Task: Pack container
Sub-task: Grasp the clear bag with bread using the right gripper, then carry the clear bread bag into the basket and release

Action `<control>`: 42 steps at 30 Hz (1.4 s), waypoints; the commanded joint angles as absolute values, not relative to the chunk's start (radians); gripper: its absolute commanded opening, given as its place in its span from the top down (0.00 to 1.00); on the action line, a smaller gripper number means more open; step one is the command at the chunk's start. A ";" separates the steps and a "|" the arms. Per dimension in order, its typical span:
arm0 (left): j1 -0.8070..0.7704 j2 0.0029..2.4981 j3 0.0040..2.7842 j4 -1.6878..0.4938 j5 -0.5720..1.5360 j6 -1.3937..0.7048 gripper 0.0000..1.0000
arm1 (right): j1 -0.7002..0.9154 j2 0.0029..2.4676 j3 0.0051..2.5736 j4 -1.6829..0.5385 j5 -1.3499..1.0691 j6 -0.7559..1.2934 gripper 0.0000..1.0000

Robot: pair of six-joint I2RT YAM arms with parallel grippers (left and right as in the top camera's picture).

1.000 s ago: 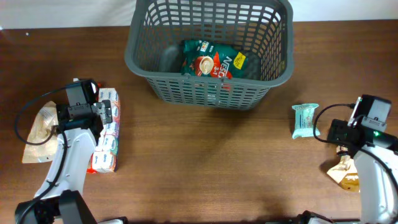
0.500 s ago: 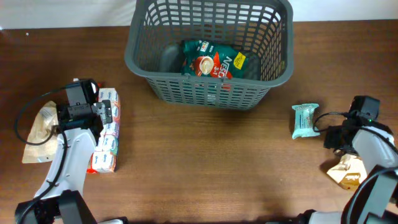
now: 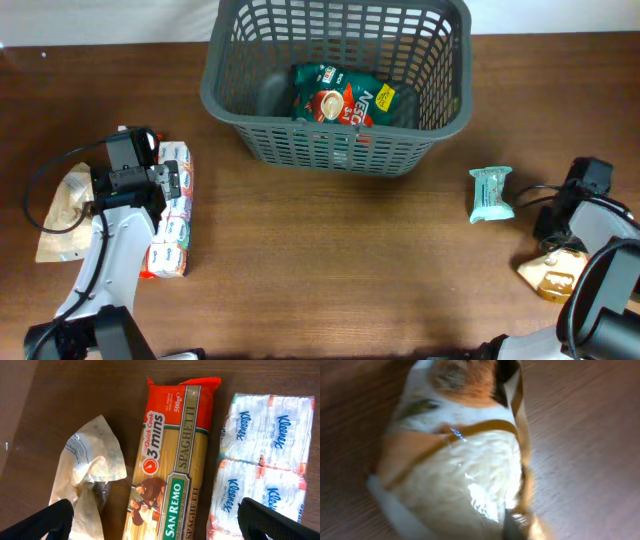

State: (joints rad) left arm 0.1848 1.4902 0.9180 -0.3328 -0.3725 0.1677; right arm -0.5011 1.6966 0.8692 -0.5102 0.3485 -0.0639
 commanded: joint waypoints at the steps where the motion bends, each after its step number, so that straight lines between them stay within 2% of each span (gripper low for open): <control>1: 0.189 1.477 0.925 -0.333 -0.382 0.180 0.01 | -0.506 1.752 0.854 -0.516 0.318 -0.005 0.96; 5: 0.189 1.477 0.925 -0.333 -0.382 0.180 0.01 | -0.505 1.747 0.900 -0.559 0.285 0.023 0.96; 9: 0.189 1.477 0.925 -0.333 -0.382 0.180 0.01 | -0.505 1.708 1.064 -0.695 0.248 0.070 0.96; 18: 0.189 1.477 0.925 -0.333 -0.382 0.180 0.01 | -0.498 1.623 1.793 -1.181 -0.068 0.069 0.96; 22: 0.189 1.477 0.925 -0.333 -0.382 0.180 0.01 | -0.447 1.612 2.104 -1.297 -0.175 0.060 0.96; 25: 0.189 1.477 0.925 -0.333 -0.382 0.180 0.01 | -0.356 1.610 2.291 -1.346 -0.210 0.012 0.96; 29: 0.189 1.477 0.925 -0.333 -0.382 0.180 0.01 | -0.149 1.610 2.445 -1.372 -0.211 -0.090 0.96; 36: 0.189 1.477 0.925 -0.333 -0.382 0.180 0.01 | 0.197 1.639 2.446 -1.295 -0.210 -0.468 0.96; 42: 0.189 1.477 0.925 -0.333 -0.382 0.180 0.01 | 0.310 1.781 2.445 -1.211 -0.210 -0.591 0.96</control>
